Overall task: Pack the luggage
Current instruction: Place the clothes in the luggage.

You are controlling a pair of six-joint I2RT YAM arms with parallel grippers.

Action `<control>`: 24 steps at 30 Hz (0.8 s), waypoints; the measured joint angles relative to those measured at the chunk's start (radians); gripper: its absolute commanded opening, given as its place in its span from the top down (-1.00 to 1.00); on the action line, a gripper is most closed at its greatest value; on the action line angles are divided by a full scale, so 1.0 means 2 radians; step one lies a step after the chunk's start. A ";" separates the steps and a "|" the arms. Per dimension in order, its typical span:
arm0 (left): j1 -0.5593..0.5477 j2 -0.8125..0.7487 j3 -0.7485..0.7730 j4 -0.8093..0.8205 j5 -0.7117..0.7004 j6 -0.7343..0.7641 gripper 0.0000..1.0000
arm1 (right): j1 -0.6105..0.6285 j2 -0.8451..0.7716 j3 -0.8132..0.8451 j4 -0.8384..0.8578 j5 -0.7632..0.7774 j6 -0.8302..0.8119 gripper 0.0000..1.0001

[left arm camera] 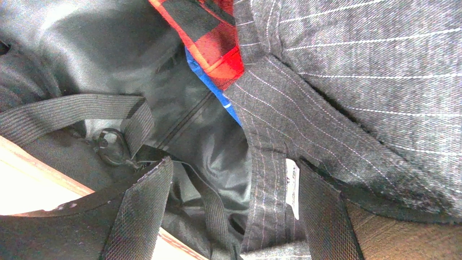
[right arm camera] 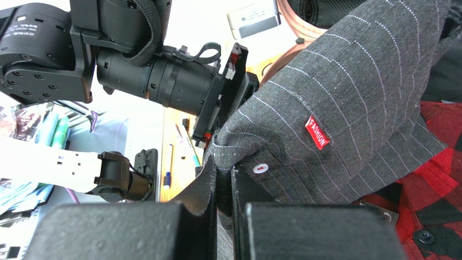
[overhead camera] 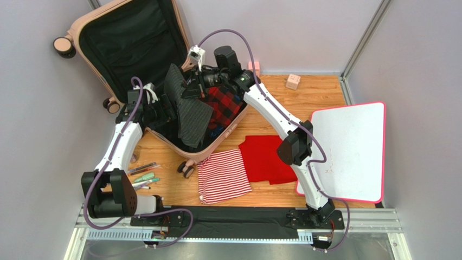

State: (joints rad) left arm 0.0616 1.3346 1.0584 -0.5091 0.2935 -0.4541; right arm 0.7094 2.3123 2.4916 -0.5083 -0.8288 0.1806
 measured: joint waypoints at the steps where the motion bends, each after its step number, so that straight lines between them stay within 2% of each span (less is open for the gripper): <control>1: 0.000 0.000 0.000 0.000 0.000 0.000 -0.77 | -0.002 0.000 0.000 -0.002 0.000 -0.001 1.00; 11: 0.000 -0.010 -0.006 0.000 -0.003 0.000 -0.77 | -0.064 0.038 0.013 -0.013 0.016 -0.003 1.00; 17: 0.000 -0.010 -0.006 0.000 -0.002 0.000 -0.76 | -0.097 0.076 0.015 -0.020 0.065 -0.013 1.00; 24: -0.002 -0.010 -0.010 0.001 0.002 0.000 -0.75 | -0.096 0.080 0.017 -0.030 0.126 -0.038 0.96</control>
State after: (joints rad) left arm 0.0586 1.3148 1.0386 -0.5072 0.2981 -0.4545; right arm 0.5182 2.4729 2.5256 -0.5690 -0.5766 0.1043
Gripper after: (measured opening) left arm 0.880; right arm 0.038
